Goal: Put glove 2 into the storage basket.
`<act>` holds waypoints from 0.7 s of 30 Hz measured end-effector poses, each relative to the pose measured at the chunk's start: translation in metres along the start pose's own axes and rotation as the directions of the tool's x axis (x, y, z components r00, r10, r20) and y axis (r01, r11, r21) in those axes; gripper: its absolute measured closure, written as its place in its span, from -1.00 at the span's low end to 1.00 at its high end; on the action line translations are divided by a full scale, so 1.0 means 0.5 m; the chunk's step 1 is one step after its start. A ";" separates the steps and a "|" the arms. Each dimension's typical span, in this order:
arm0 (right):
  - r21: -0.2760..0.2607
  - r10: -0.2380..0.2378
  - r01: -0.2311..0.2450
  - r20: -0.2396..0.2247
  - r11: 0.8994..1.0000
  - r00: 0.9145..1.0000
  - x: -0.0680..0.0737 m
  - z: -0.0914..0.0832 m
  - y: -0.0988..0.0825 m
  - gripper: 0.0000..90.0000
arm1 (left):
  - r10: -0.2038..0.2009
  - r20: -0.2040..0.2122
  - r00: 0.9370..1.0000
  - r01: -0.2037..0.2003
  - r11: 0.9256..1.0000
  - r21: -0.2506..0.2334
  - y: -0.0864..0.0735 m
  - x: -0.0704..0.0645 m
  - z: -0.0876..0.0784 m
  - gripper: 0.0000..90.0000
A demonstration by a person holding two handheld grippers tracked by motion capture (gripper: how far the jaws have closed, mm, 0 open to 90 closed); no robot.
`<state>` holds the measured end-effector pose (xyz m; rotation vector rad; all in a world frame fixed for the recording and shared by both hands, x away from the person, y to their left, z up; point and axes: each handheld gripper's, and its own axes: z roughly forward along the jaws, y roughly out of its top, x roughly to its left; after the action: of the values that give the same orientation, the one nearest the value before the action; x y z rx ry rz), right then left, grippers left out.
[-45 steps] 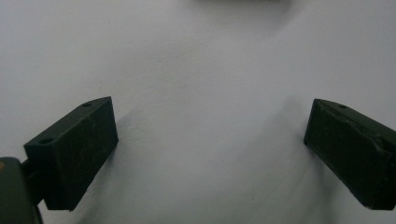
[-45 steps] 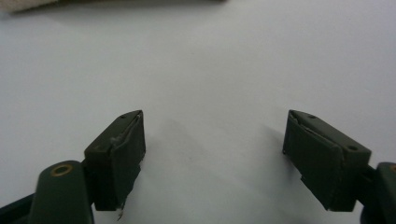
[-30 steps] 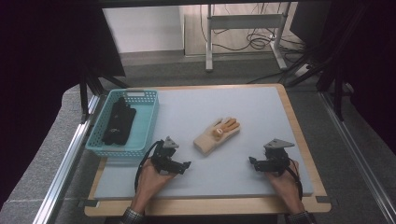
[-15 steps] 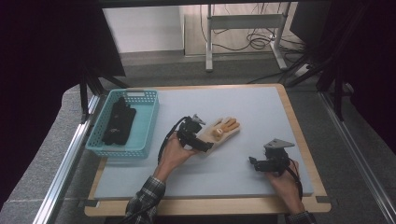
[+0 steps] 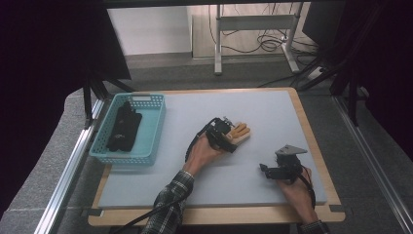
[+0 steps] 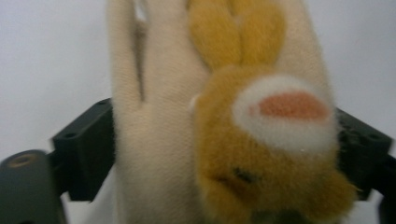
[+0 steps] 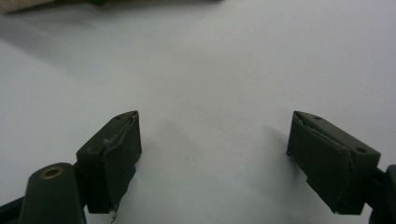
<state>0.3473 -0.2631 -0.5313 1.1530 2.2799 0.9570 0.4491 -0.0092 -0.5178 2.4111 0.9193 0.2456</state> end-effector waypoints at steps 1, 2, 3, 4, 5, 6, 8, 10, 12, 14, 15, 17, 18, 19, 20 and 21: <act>0.000 0.000 0.000 0.000 1.000 1.000 0.000 0.000 0.000 -0.62 | 0.018 -0.019 1.000 -0.018 1.000 0.013 0.002 -0.002 -0.001 -0.58; 0.000 0.000 0.000 0.000 1.000 1.000 0.000 0.000 0.000 -0.62 | 0.018 -0.016 1.000 -0.018 1.000 0.011 0.003 -0.004 -0.002 -0.49; 0.000 0.000 0.000 0.000 1.000 1.000 0.000 0.000 0.000 -0.62 | 0.022 -0.018 1.000 -0.022 1.000 0.014 0.005 -0.007 -0.004 -0.36; 0.000 0.000 0.000 0.000 1.000 1.000 0.000 0.000 0.000 -0.62 | 0.024 -0.023 0.999 -0.024 1.000 0.018 0.006 -0.009 -0.006 -0.24; 0.000 0.000 0.000 0.000 1.000 1.000 0.000 0.000 0.000 -0.62 | 0.017 -0.025 1.000 -0.017 1.000 0.019 0.007 -0.011 -0.007 -0.15; 0.000 0.000 0.000 0.000 1.000 1.000 0.000 0.000 0.000 -0.62 | 0.013 -0.029 0.999 -0.013 1.000 0.026 0.008 -0.011 -0.008 -0.08; 0.000 0.000 0.000 0.000 1.000 1.000 0.000 0.000 0.000 -0.62 | 0.011 -0.037 0.999 -0.010 1.000 0.029 0.008 -0.011 -0.010 0.06; 0.000 0.000 0.000 0.000 1.000 1.000 0.000 0.000 0.000 -0.62 | 0.011 -0.046 0.999 -0.009 0.999 0.033 0.008 -0.010 -0.013 0.18; 0.000 0.000 0.000 0.000 1.000 1.000 0.000 0.000 0.000 -0.62 | -0.014 -0.037 0.999 0.015 1.000 0.011 0.006 -0.008 -0.015 0.25; 0.000 0.000 0.000 0.000 1.000 1.000 0.000 0.000 0.000 -0.62 | -0.022 -0.025 0.999 0.022 1.000 0.010 0.006 -0.001 -0.023 0.29; 0.000 -0.001 0.001 0.000 1.000 1.000 0.000 0.000 0.000 -0.62 | -0.031 -0.022 0.999 0.031 1.000 0.005 0.005 0.003 -0.029 0.31; 0.000 -0.001 0.001 -0.001 1.000 1.000 0.000 0.000 0.000 -0.62 | -0.045 -0.020 0.999 0.044 0.999 -0.026 0.006 0.006 -0.044 0.44; 0.000 0.000 0.000 -0.001 1.000 1.000 0.000 0.000 0.000 -0.62 | -0.057 -0.024 0.998 0.056 0.998 -0.037 0.007 0.007 -0.053 0.52; 0.000 0.000 0.000 -0.001 1.000 1.000 0.000 0.000 0.000 -0.62 | -0.060 -0.030 0.998 0.059 0.998 -0.039 0.009 0.009 -0.062 0.53; 0.000 0.000 0.000 -0.001 1.000 1.000 0.000 0.000 0.000 -0.62 | -0.062 -0.035 0.997 0.061 0.997 -0.043 0.010 0.009 -0.070 0.54; 0.000 0.000 0.000 -0.001 1.000 1.000 0.000 0.000 0.000 -0.62 | -0.065 -0.038 0.997 0.063 0.997 -0.051 0.010 0.009 -0.077 0.54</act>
<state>0.3472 -0.2632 -0.5313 1.1522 2.2804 0.9576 0.4421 0.0070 -0.4830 2.3340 0.9950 0.2897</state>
